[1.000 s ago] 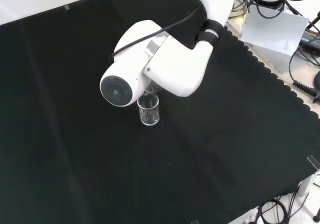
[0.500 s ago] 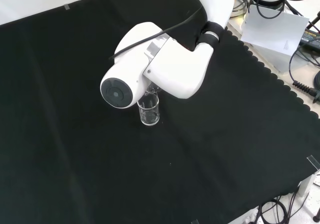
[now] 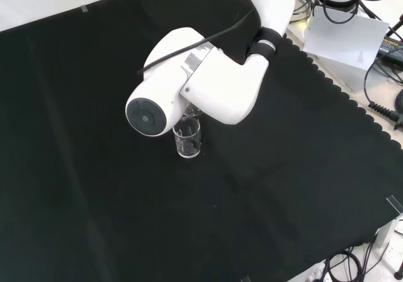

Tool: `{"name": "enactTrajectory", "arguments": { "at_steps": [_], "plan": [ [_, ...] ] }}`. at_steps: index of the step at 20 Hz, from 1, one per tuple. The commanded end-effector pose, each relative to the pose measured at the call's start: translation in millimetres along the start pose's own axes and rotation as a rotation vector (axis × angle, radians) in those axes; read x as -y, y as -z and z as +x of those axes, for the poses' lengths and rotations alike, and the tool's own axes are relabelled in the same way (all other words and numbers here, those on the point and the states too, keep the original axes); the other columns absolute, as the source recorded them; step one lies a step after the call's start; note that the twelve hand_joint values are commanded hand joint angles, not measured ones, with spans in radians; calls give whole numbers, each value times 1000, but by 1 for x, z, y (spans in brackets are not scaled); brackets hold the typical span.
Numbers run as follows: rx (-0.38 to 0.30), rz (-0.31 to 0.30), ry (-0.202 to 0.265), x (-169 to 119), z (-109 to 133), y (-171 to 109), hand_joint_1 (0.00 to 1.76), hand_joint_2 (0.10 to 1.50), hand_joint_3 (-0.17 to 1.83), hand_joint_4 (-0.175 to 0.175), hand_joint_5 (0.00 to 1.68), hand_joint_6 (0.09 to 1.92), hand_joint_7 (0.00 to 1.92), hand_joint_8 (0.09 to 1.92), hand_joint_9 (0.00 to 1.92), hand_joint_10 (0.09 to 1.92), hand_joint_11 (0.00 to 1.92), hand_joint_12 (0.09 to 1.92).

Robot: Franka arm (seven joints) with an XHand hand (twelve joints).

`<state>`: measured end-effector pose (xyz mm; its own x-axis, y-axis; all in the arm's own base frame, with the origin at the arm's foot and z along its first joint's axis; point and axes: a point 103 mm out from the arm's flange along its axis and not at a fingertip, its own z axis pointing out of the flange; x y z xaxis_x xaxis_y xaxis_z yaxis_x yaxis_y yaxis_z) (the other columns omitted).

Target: Pour the water from the handheld beaker into the one on the table.

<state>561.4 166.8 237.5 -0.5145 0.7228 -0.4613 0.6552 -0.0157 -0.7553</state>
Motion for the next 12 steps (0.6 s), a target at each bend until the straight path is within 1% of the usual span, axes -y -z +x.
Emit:
{"name": "enactTrajectory", "arguments": {
  "at_steps": [1,4,6,12],
  "plan": [
    [0,3,2,0,0,0,1292,525,905,28,1197,903,1383,635,1288,507,1110,881],
    [1,3,1,1,0,0,1292,525,906,28,1197,903,1383,635,1288,507,1110,881],
    [-1,-22,-1,1,-1,1,1292,525,906,28,1196,903,1383,635,1287,508,1110,881],
    [1,-49,-14,4,-1,8,1292,525,906,28,1196,904,1383,636,1287,509,1111,882]
  ]
}}
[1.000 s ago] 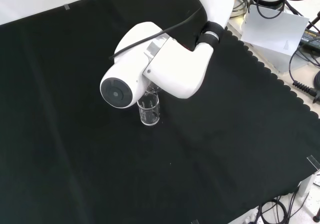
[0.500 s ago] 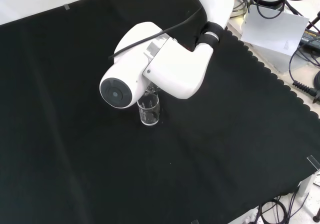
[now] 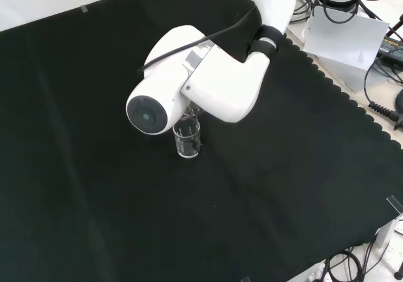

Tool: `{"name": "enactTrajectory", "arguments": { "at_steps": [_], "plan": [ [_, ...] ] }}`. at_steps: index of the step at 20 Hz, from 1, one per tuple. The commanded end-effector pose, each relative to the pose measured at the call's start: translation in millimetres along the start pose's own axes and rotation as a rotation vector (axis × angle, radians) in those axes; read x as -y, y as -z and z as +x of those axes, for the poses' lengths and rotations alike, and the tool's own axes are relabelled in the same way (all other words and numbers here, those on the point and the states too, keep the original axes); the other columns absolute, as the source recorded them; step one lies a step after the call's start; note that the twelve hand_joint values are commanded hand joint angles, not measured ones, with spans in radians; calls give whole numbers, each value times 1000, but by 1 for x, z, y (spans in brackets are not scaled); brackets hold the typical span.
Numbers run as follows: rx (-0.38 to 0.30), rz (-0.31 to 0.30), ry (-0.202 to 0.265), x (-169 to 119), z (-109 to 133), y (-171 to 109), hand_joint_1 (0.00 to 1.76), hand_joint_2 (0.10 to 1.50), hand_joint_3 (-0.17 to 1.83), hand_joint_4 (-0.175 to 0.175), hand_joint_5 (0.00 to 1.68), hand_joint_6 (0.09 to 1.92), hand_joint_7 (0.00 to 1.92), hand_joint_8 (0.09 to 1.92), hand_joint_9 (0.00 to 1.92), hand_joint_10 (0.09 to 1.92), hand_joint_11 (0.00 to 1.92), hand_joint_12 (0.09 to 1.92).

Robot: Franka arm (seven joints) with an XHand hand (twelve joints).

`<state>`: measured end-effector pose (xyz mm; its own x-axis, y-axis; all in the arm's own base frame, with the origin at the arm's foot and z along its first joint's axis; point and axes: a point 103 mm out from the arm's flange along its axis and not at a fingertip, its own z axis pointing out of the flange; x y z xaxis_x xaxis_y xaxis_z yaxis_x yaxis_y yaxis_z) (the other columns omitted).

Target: Pour the water from the handheld beaker into the one on the table.

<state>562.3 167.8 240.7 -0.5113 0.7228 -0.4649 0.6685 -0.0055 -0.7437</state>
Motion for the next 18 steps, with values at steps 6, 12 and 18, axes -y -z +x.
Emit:
{"name": "enactTrajectory", "arguments": {
  "at_steps": [6,12,18],
  "plan": [
    [-1,-39,-17,2,-1,5,1292,525,907,27,1196,904,1383,636,1287,509,1113,883],
    [-18,-52,-24,3,-7,3,1292,525,907,26,1195,905,1383,637,1287,510,1113,883],
    [-51,-78,-25,7,-16,-2,1292,524,908,25,1195,905,1383,637,1287,511,1115,883]
  ]
}}
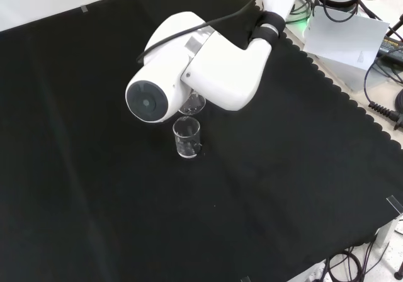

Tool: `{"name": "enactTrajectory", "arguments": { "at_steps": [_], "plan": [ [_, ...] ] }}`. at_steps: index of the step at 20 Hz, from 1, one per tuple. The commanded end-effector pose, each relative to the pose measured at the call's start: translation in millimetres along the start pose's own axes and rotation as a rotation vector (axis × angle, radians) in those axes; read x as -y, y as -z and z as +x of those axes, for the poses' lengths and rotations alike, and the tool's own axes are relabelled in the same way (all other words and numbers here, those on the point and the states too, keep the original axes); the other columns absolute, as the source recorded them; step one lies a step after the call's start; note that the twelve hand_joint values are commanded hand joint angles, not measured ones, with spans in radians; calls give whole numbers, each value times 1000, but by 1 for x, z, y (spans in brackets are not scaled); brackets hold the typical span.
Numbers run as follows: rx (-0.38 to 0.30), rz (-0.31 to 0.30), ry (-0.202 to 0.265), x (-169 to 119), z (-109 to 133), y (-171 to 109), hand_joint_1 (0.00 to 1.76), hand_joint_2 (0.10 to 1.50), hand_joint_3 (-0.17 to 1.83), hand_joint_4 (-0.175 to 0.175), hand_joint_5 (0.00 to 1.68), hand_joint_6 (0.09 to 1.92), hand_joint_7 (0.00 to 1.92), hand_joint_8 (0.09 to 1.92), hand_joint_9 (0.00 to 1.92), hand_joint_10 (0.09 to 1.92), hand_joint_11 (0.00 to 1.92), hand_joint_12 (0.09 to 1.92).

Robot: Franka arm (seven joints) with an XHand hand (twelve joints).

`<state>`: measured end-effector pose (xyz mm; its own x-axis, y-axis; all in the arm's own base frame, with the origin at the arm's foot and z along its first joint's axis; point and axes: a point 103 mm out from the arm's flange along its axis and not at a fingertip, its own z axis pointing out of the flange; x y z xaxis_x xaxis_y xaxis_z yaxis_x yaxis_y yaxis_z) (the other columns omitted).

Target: Pour the water from the handheld beaker into the one on the table.

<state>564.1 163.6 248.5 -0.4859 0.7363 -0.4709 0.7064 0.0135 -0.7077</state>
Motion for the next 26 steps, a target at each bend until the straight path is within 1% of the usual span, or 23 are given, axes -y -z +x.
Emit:
{"name": "enactTrajectory", "arguments": {
  "at_steps": [1,5,11,15,20,23,26],
  "plan": [
    [-48,-35,1,3,-12,-6,1292,524,908,25,1195,905,1383,637,1287,512,1115,883],
    [-121,-92,10,5,-25,-16,1292,524,908,25,1195,906,1383,637,1286,512,1115,883],
    [-252,-179,50,5,-44,-31,1293,524,909,24,1194,907,1384,637,1286,513,1112,882],
    [-319,-241,77,9,-54,-37,1293,524,909,23,1193,909,1384,637,1285,515,1106,880],
    [-388,-300,92,10,-64,-48,1293,524,909,22,1192,910,1384,637,1284,516,1103,879],
    [-422,-320,98,9,-69,-56,1293,524,909,22,1192,910,1384,637,1284,516,1102,879],
    [-446,-337,95,7,-73,-63,1293,524,909,22,1192,909,1384,637,1284,516,1101,879]
  ]
}}
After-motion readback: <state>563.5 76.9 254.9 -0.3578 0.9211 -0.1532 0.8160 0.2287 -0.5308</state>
